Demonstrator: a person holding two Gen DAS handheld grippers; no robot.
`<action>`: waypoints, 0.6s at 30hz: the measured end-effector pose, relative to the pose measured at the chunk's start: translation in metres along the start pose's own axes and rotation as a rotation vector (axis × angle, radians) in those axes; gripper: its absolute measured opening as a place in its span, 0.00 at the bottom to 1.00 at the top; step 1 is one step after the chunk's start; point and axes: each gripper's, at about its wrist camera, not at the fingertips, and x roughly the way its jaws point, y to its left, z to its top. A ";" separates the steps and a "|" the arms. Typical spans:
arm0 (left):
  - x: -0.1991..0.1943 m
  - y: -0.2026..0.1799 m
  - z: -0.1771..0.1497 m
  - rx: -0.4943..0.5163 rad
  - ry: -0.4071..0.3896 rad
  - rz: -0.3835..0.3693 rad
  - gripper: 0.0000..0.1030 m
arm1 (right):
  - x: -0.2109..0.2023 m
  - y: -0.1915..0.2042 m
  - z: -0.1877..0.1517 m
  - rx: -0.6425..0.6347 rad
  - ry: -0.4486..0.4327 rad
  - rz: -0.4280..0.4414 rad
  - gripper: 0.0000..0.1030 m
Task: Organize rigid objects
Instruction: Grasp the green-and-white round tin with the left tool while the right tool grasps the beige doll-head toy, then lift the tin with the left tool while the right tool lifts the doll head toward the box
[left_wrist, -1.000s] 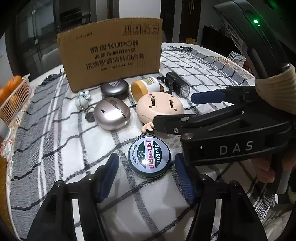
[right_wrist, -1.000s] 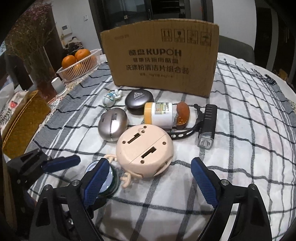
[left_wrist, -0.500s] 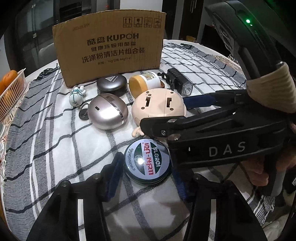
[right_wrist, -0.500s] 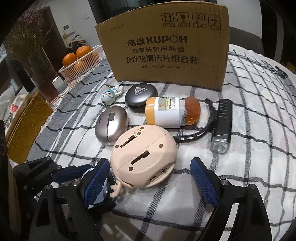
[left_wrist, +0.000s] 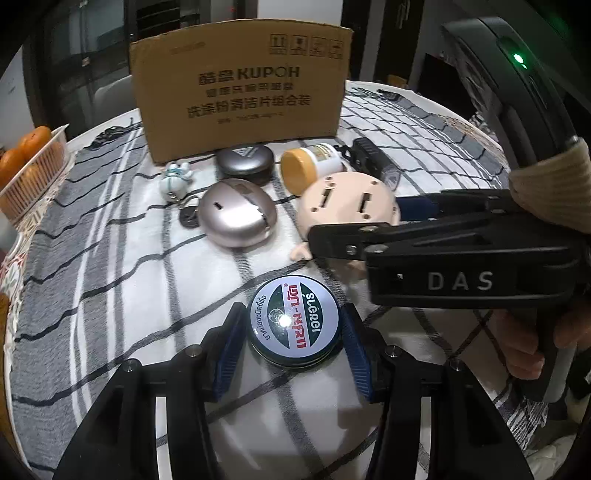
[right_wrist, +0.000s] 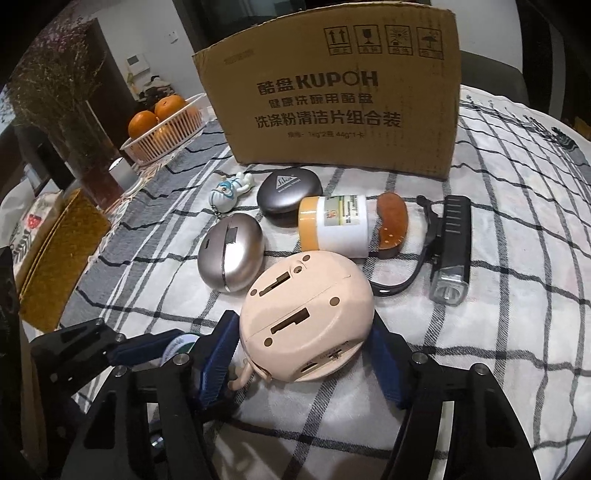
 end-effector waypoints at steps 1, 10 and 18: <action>-0.001 0.001 0.000 -0.006 -0.003 0.006 0.49 | -0.001 0.000 -0.001 0.002 0.000 -0.003 0.66; -0.016 0.004 -0.002 -0.041 -0.034 0.059 0.49 | -0.015 0.000 -0.007 0.023 -0.017 -0.036 0.66; -0.046 0.004 0.004 -0.075 -0.108 0.096 0.49 | -0.040 0.006 -0.009 0.030 -0.061 -0.063 0.66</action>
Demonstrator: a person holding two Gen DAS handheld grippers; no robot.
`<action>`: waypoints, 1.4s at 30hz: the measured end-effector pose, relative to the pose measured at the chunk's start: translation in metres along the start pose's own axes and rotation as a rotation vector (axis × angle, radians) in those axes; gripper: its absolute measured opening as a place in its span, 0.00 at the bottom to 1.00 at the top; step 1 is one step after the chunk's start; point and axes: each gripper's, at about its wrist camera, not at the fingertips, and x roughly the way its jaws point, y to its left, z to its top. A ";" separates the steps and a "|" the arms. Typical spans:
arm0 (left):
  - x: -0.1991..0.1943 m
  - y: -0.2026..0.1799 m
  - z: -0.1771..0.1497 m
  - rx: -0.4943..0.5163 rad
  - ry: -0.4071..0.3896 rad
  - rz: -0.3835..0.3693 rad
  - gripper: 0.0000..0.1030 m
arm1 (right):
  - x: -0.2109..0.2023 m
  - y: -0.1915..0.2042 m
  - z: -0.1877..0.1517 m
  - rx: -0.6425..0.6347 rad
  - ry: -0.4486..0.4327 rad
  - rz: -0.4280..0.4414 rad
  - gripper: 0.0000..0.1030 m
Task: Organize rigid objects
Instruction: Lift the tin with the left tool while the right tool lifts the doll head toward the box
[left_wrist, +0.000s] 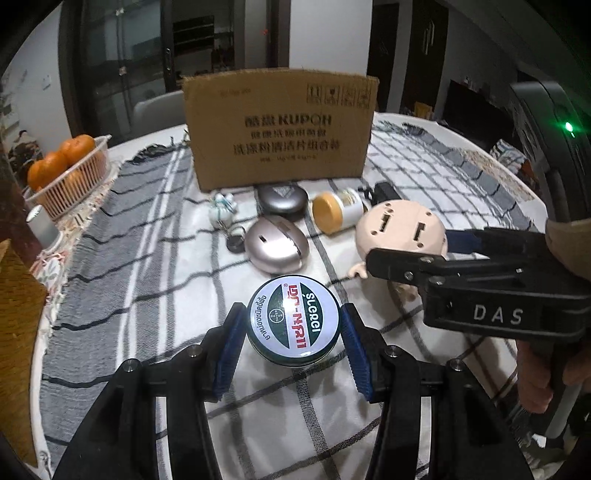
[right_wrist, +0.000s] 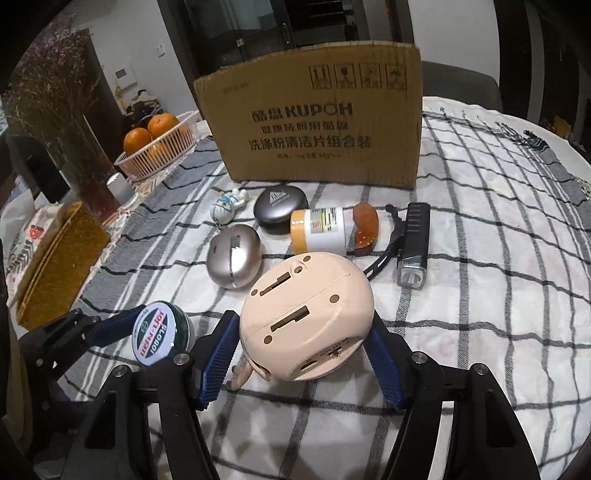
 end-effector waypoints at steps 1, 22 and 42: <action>-0.003 0.001 0.001 -0.008 -0.008 0.003 0.49 | -0.005 0.001 0.000 0.000 -0.010 -0.007 0.66; -0.055 0.018 0.071 -0.083 -0.191 0.069 0.49 | -0.076 0.017 0.039 0.005 -0.203 -0.111 0.66; -0.049 0.035 0.173 -0.036 -0.281 0.098 0.50 | -0.096 0.012 0.137 0.021 -0.328 -0.165 0.66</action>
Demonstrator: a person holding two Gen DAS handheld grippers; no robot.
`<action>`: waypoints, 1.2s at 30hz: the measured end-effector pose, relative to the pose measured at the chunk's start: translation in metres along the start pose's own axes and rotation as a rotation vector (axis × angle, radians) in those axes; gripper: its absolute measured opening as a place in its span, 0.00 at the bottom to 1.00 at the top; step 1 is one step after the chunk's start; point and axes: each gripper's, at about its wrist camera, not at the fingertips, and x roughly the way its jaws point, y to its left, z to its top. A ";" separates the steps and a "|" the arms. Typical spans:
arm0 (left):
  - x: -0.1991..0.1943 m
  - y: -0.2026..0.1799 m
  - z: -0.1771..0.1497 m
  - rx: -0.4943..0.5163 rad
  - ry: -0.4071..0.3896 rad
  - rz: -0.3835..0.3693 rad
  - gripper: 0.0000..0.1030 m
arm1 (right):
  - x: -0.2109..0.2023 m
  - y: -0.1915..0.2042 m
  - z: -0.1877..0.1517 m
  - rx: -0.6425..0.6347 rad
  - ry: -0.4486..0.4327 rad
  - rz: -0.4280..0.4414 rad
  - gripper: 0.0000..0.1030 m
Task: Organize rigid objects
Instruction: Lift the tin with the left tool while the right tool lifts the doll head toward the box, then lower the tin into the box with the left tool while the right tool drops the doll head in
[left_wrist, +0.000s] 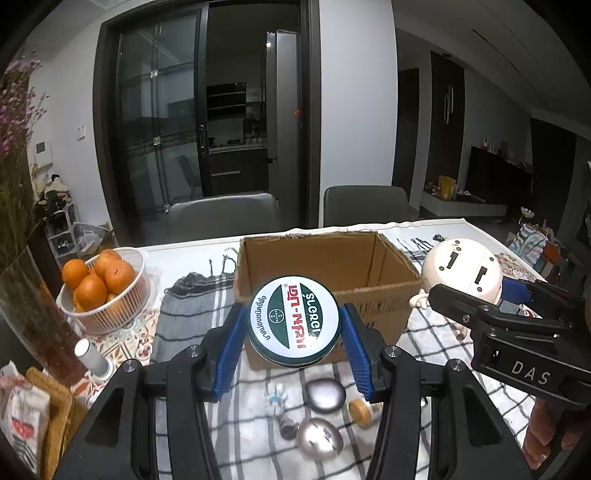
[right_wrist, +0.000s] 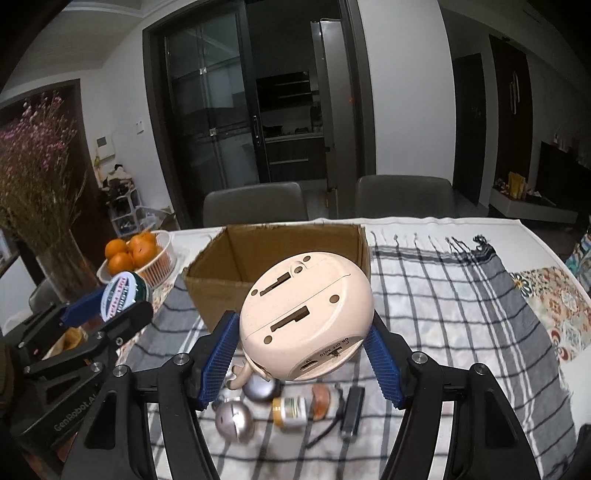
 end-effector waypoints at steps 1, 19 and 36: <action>0.003 -0.001 0.004 0.004 0.001 0.001 0.50 | 0.001 -0.001 0.002 0.002 0.002 0.001 0.66; 0.067 0.005 0.056 0.051 0.100 -0.012 0.50 | 0.069 -0.022 0.051 0.043 0.131 0.006 0.66; 0.153 0.021 0.070 0.007 0.365 -0.058 0.50 | 0.138 -0.026 0.079 -0.006 0.314 -0.013 0.63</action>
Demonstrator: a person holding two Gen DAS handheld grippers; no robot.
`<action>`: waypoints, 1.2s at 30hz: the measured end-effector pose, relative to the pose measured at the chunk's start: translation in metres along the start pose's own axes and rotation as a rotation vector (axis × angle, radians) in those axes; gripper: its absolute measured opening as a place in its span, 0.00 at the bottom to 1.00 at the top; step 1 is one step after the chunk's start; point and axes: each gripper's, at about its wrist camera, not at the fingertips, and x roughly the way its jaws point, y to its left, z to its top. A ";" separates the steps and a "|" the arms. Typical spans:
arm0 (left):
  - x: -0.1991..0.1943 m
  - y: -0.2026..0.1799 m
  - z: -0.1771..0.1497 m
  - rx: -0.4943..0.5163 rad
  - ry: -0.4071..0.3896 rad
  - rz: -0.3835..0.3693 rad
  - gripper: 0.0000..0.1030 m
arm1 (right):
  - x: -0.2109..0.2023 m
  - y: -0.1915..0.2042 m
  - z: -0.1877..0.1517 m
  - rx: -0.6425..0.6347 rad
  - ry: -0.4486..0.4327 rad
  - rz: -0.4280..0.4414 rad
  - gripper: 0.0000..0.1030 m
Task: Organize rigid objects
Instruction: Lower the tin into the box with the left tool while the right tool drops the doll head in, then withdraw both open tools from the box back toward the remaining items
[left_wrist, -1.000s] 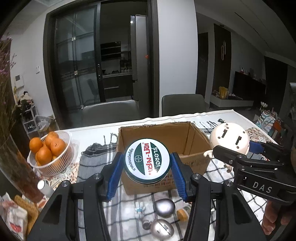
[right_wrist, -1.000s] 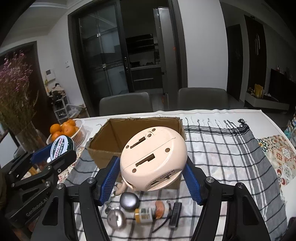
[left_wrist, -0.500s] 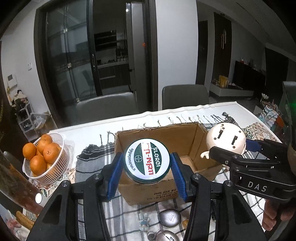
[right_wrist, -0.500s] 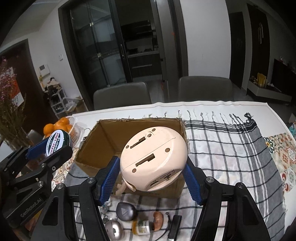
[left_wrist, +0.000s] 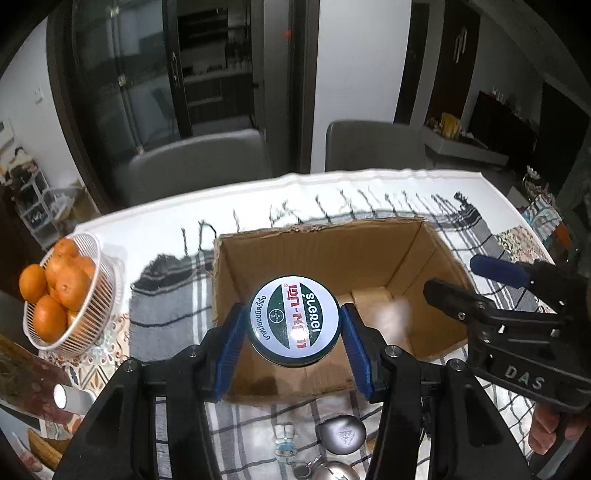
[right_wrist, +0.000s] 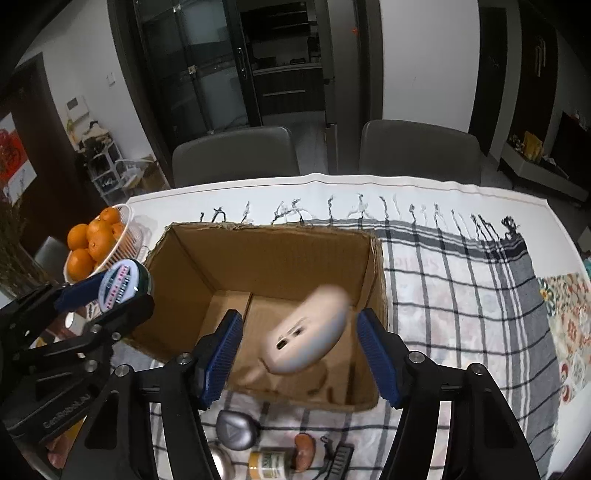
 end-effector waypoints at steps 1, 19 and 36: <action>0.005 0.001 0.001 -0.007 0.020 -0.004 0.50 | 0.002 0.001 0.002 -0.010 0.003 -0.006 0.63; -0.039 -0.011 -0.020 0.008 -0.089 0.076 0.62 | -0.022 -0.009 -0.012 0.037 -0.053 -0.062 0.64; -0.090 -0.025 -0.076 0.007 -0.152 0.118 0.89 | -0.065 -0.009 -0.064 0.101 -0.044 -0.077 0.66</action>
